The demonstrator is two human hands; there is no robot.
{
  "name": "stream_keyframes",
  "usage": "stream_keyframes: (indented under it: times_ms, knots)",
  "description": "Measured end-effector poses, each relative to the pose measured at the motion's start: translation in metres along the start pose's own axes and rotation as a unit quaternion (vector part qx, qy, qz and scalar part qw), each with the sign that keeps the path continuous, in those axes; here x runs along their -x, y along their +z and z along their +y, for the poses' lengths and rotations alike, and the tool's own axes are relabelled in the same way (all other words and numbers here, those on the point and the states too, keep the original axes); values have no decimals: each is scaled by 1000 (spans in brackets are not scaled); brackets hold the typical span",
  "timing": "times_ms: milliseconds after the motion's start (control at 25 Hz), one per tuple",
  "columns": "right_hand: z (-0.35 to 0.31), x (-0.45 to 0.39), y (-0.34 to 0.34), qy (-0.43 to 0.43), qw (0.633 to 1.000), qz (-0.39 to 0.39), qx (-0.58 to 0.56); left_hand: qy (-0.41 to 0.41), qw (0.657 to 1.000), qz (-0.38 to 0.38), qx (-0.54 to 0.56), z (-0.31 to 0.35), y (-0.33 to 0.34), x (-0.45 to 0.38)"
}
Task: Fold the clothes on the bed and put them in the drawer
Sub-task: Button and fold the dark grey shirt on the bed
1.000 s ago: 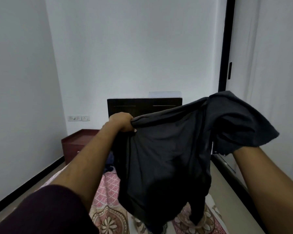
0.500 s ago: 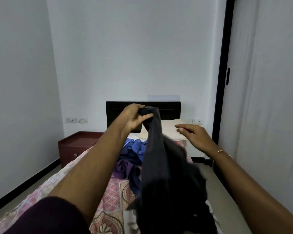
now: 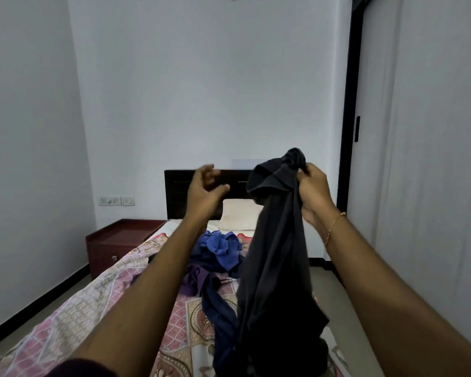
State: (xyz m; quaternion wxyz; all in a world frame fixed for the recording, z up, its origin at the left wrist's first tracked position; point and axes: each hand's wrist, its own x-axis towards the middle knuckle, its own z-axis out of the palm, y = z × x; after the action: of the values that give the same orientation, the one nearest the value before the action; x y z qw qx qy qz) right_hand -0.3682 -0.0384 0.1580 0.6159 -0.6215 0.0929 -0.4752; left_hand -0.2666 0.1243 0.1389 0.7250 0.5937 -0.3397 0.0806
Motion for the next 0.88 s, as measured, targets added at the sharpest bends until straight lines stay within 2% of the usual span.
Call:
stream_keyframes:
  times_ms: [40,120,200,280,400,480,560,600,680,720,760,800,880]
  knots:
    - [-10,0,-2,-2,1000,-23,-12,-21,998,-39,-46,-16,-2,7]
    - [-26,2,-6,-17,996,-82,-33,-100,980,-158,-61,-44,9,24]
    - [-44,6,-7,-28,987,-140,-68,-160,956,-246,-7,-54,30,35]
    - [-60,5,-8,-44,982,-166,-78,-175,939,-284,80,-46,50,36]
    - [-79,-5,-22,-79,985,-148,-39,-180,922,-252,231,-13,63,32]
    - [-77,-16,-40,-140,978,-105,113,-174,914,-169,325,3,56,21]
    - [-63,-21,-50,-188,941,-83,270,-192,918,-65,342,11,44,11]
    - [-54,-20,-49,-189,931,-82,301,-197,936,0,292,12,39,7]
    - [-40,-12,-38,-168,940,-100,279,-177,975,113,67,12,35,8]
    - [-35,-8,-28,-156,946,-119,260,-136,977,162,-36,12,33,13]
    - [-31,-7,-19,-146,947,-138,251,-78,981,164,-73,10,33,16]
    - [-29,-4,-9,-136,947,-155,247,-27,992,110,-50,10,33,21]
    - [-23,4,7,-119,950,-182,224,23,998,-61,-20,8,36,30]
